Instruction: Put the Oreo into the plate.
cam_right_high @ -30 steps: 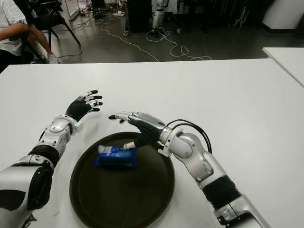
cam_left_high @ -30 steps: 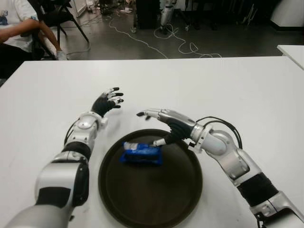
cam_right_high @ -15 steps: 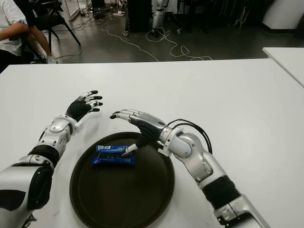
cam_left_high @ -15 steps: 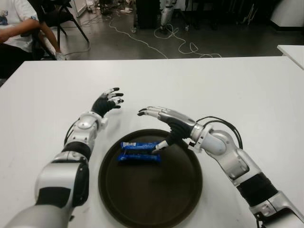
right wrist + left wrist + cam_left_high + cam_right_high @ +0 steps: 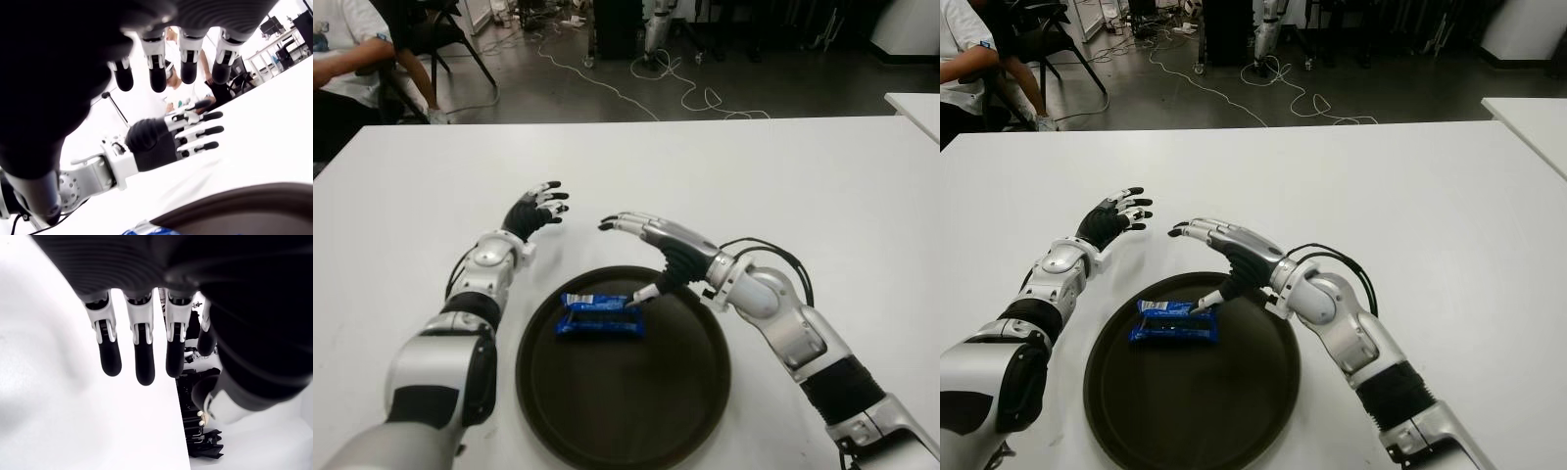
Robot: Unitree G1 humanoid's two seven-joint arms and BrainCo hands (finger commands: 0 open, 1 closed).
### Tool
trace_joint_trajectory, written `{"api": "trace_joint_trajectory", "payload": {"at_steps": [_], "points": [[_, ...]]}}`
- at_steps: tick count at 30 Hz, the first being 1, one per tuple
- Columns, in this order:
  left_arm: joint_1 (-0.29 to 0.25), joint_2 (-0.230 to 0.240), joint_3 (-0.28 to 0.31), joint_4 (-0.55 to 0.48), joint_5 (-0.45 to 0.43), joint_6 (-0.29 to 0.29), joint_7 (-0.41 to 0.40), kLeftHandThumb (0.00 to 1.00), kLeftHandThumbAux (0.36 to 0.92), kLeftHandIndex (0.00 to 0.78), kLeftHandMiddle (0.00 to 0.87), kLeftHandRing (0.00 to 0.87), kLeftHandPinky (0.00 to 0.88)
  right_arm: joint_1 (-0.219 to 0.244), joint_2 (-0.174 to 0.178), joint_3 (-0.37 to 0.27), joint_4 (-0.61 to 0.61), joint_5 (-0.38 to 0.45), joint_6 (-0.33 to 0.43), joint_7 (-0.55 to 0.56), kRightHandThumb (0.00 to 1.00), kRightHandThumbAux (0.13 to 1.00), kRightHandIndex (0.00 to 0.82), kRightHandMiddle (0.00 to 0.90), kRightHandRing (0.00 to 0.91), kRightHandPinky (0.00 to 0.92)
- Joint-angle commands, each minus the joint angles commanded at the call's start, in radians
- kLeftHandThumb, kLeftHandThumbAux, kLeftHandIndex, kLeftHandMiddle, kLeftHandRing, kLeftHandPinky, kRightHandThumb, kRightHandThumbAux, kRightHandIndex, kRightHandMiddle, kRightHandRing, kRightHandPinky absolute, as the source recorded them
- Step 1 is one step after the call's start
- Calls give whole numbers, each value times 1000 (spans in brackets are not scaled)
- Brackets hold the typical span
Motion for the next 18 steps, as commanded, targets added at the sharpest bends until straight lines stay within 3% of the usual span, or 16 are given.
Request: {"api": "trace_joint_trajectory", "payload": {"at_steps": [4, 12, 16, 17, 18], "points": [[-2, 1, 7, 2, -5, 13, 1, 0, 702, 160, 228, 239, 237, -28, -9, -32, 30, 4, -14, -30, 0, 716, 0, 24, 23, 31], [0, 5, -4, 2, 11, 6, 14, 0, 693, 164, 219, 229, 235, -119, -59, -148, 217, 70, -83, -86, 0, 746, 2, 44, 39, 41], [1, 2, -6, 1, 13, 0, 17, 0, 701, 153, 214, 230, 248, -200, -58, -220, 497, 145, -172, -130, 0, 742, 21, 81, 91, 110], [1, 1, -6, 0, 13, -2, 18, 0, 702, 152, 214, 230, 249, -226, -45, -246, 594, 185, -196, -118, 0, 742, 25, 87, 101, 125], [2, 0, -6, 0, 12, -5, 19, 0, 705, 145, 214, 232, 248, -267, -19, -323, 749, 288, -187, -34, 0, 742, 45, 120, 157, 216]]}}
